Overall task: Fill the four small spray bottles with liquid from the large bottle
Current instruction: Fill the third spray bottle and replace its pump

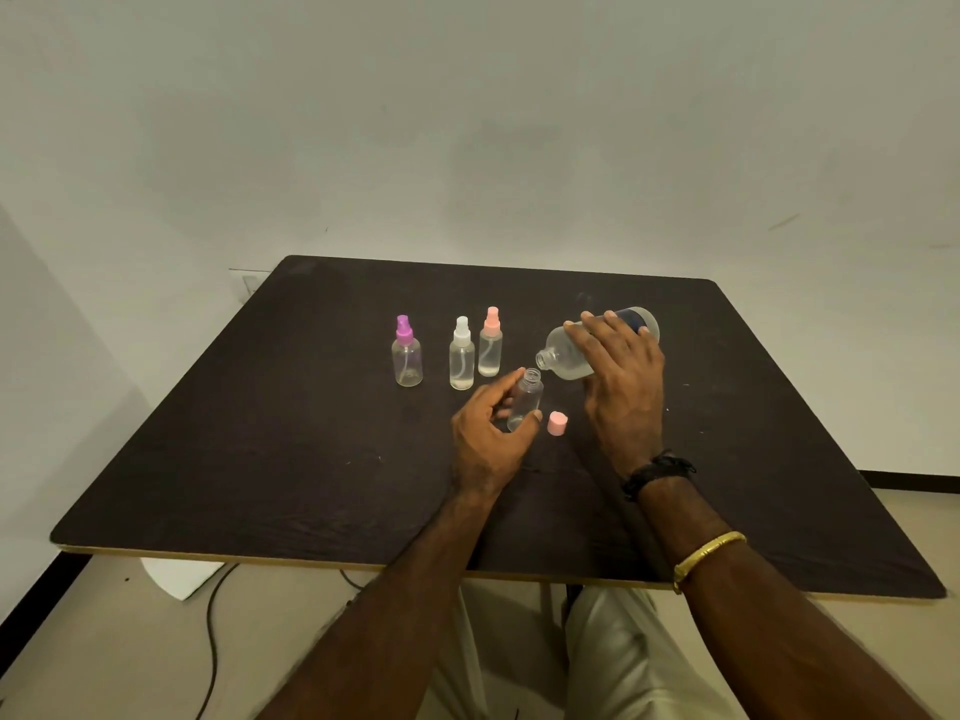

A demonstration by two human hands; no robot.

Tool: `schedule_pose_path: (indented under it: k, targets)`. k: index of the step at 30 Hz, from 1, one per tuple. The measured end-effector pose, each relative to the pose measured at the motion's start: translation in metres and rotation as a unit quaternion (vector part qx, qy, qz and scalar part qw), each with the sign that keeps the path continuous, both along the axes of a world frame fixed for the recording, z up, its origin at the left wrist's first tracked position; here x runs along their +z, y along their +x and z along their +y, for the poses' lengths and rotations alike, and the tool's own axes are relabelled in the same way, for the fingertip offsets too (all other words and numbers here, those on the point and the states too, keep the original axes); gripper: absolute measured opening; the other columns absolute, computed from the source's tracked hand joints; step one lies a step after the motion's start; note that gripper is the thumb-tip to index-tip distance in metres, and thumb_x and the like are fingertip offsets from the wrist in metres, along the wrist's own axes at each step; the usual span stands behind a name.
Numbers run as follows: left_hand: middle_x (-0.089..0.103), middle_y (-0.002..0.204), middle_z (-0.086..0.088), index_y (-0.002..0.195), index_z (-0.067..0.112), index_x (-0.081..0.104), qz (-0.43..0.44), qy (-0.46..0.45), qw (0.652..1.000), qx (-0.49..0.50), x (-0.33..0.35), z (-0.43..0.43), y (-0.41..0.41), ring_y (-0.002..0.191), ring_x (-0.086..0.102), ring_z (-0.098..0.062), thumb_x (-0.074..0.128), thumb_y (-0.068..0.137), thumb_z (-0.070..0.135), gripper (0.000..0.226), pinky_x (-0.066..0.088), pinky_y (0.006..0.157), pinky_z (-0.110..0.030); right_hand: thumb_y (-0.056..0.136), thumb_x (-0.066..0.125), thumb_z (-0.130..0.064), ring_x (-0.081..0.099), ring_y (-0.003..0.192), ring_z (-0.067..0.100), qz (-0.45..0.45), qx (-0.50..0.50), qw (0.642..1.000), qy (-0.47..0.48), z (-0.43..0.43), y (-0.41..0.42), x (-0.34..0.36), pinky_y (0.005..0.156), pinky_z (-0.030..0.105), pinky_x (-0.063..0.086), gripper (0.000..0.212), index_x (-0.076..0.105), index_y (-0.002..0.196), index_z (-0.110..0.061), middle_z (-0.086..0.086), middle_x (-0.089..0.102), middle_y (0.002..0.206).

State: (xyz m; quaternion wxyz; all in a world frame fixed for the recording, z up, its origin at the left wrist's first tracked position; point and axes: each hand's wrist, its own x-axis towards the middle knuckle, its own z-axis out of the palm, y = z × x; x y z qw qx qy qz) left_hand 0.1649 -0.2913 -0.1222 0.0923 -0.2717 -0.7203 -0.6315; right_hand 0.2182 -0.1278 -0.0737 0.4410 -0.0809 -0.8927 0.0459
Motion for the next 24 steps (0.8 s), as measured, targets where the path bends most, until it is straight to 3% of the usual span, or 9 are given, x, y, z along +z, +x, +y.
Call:
schedule_pose_path:
  k: [10, 24]
  targets:
    - [0.070, 0.116, 0.004, 0.136, 0.013, 0.064, 0.007, -0.012, 1.000, 0.004, 0.0006, 0.0007, -0.0005, 0.102, 0.065, 0.003, 0.083, 0.082, 0.012, 0.057, 0.052, 0.084, -0.008, 0.079, 0.071, 0.009, 0.046, 0.141, 0.034, -0.007, 0.001, 1.000, 0.017, -0.0003, 0.0006, 0.0034, 0.118, 0.061, 0.028, 0.068, 0.057, 0.140, -0.017, 0.009, 0.057, 0.145]
    - [0.071, 0.116, 0.004, 0.136, 0.016, 0.064, 0.006, -0.011, 1.000, 0.004, -0.0012, 0.0007, -0.0007, 0.101, 0.067, -0.005, 0.083, 0.082, 0.015, 0.058, 0.056, 0.087, -0.016, 0.079, 0.068, 0.010, 0.044, 0.142, 0.032, -0.004, -0.006, 0.999, 0.035, 0.0021, 0.0021, 0.0077, 0.119, 0.060, 0.026, 0.068, 0.058, 0.140, -0.017, 0.008, 0.056, 0.146]
